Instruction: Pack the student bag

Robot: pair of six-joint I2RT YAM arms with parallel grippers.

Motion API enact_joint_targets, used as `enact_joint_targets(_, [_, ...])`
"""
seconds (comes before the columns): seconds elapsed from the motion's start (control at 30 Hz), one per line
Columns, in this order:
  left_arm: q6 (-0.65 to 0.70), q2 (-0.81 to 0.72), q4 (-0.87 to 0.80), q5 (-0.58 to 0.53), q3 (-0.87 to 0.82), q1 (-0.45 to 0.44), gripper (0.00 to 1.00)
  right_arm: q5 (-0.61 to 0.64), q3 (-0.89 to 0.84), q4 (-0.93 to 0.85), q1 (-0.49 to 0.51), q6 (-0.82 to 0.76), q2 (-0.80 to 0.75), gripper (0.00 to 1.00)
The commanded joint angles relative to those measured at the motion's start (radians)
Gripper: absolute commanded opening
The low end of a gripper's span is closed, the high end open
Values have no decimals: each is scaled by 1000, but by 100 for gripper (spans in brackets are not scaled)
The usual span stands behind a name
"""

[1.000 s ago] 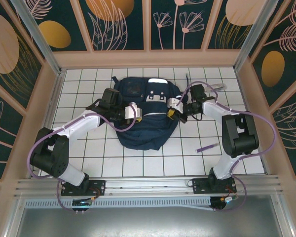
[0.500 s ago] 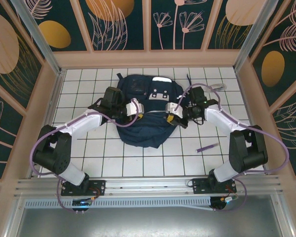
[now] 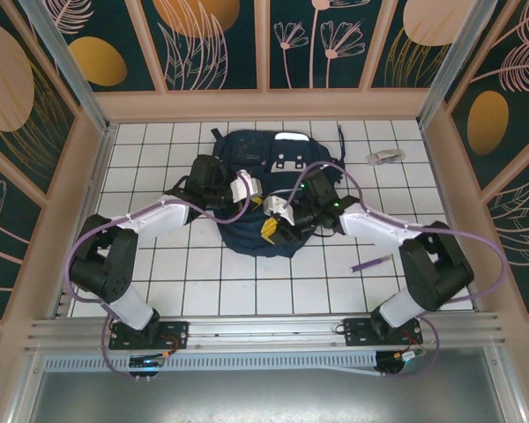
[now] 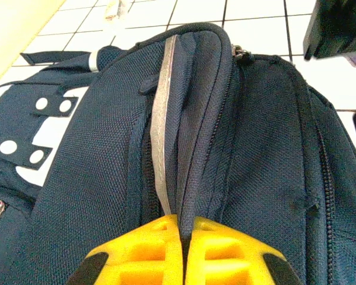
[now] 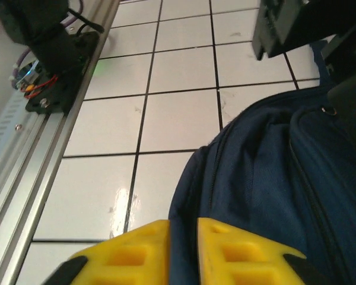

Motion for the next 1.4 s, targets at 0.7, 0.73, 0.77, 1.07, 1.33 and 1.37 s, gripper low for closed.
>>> enact_joint_targets(0.7, [-122, -3, 65, 165, 52, -1, 0, 316, -111, 180, -250, 658, -174, 53])
enact_joint_targets(0.73, [-122, -1, 63, 167, 55, -2, 0, 295, -94, 163, -247, 643, -151, 52])
enact_joint_targets(0.77, [-122, -1, 61, 168, 56, 0, 0, 273, -79, 149, -245, 630, -133, 51])
enact_joint_targets(1.07, [-134, 15, 61, 169, 69, -1, 0, 47, 6, 61, -210, 564, -68, 5])
enact_joint_targets(1.33, [-155, 32, 84, 173, 80, -1, 0, 38, 43, -46, -178, 516, -23, 1])
enact_joint_targets(1.37, [-155, 34, 84, 177, 80, 0, 0, 50, 43, -37, -172, 528, -20, 8])
